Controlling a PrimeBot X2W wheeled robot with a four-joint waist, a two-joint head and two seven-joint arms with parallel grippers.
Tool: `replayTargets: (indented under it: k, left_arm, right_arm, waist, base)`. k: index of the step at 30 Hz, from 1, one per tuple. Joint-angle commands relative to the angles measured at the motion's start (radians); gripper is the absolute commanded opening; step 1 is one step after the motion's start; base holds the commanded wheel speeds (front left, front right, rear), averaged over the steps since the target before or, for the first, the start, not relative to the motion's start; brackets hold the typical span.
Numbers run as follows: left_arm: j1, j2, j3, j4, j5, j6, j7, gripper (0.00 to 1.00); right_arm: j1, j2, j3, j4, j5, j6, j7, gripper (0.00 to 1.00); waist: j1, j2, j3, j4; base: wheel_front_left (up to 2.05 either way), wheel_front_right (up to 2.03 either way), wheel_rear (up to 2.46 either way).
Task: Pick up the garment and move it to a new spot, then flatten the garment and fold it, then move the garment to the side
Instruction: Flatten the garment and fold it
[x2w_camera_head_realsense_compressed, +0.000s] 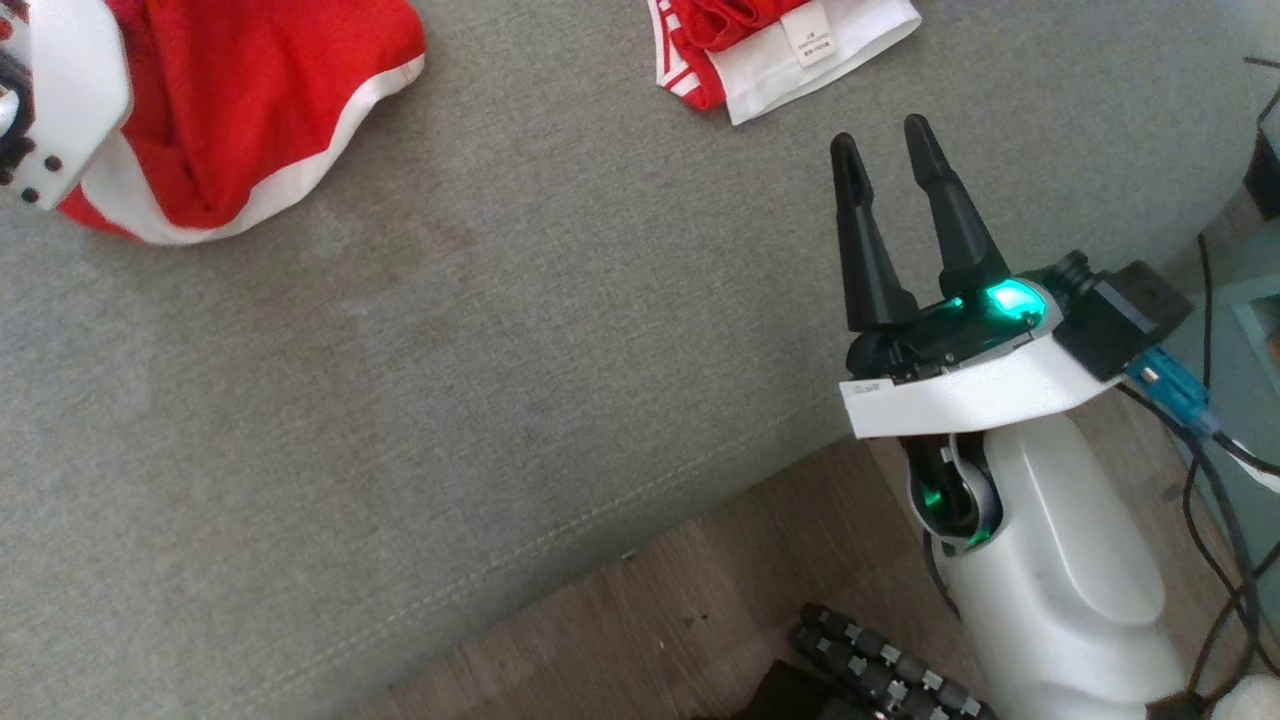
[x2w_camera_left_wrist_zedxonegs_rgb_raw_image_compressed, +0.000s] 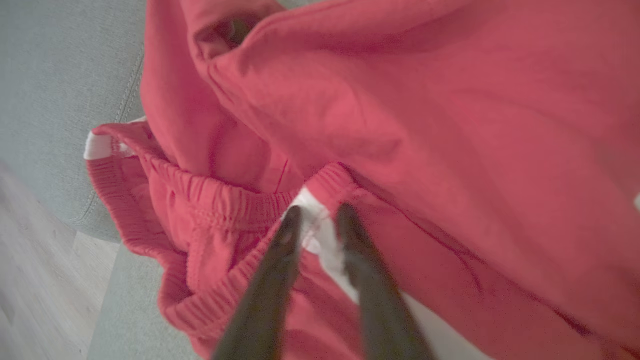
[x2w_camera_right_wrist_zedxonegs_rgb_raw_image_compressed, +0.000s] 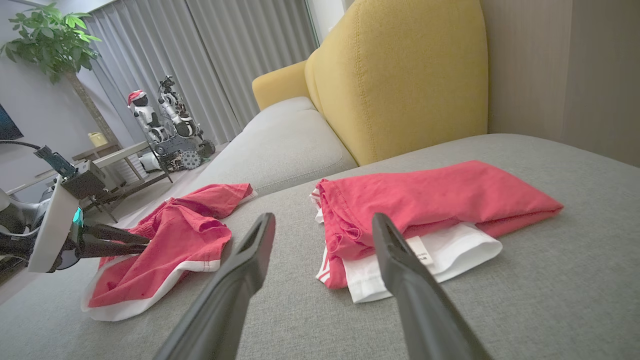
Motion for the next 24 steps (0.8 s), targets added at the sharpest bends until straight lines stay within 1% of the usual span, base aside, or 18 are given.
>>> replayTargets:
  k: [1, 3, 8, 14, 18, 24]
  left_arm:
    - [-0.062, 0.015, 0.046, -0.010, -0.005, 0.001, 0.007, 0.00]
    - [-0.062, 0.011, 0.046, -0.008, -0.014, 0.001, 0.005, 0.00]
    - [-0.076, -0.003, 0.046, 0.022, -0.049, 0.001, -0.041, 0.00]
    - [-0.061, -0.049, 0.069, 0.101, -0.109, 0.006, -0.143, 0.00]
    - [-0.023, -0.078, 0.099, 0.130, -0.132, 0.058, -0.226, 0.00]
    - [0.083, -0.095, 0.149, 0.115, -0.189, 0.154, -0.337, 0.00]
  right_arm:
    - [-0.005, 0.007, 0.011, -0.033, 0.007, 0.006, -0.007, 1.00]
    - [-0.004, 0.007, 0.009, -0.034, 0.005, 0.006, -0.007, 1.00]
    - [-0.005, 0.007, 0.001, -0.029, -0.002, 0.006, -0.007, 1.00]
    - [-0.004, 0.007, -0.020, -0.020, -0.028, 0.006, -0.007, 1.00]
    - [-0.006, 0.007, -0.035, -0.008, -0.051, 0.006, -0.007, 1.00]
    - [-0.001, 0.007, -0.055, 0.019, -0.089, 0.006, -0.007, 1.00]
  waist:
    - [0.0000, 0.0000, 0.001, 0.001]
    - [0.0000, 0.0000, 0.001, 0.005]
    - [0.0000, 0.0000, -0.007, 0.028]
    - [0.0000, 0.0000, -0.040, 0.091]
    - [0.0000, 0.0000, -0.066, 0.147]
    - [0.0000, 0.0000, -0.111, 0.237]
  base:
    - [0.00, 0.00, 0.00]
    - [0.00, 0.00, 0.00]
    - [0.00, 0.00, 0.00]
    - [0.00, 0.00, 0.00]
    - [0.00, 0.00, 0.00]
    - [0.00, 0.00, 0.00]
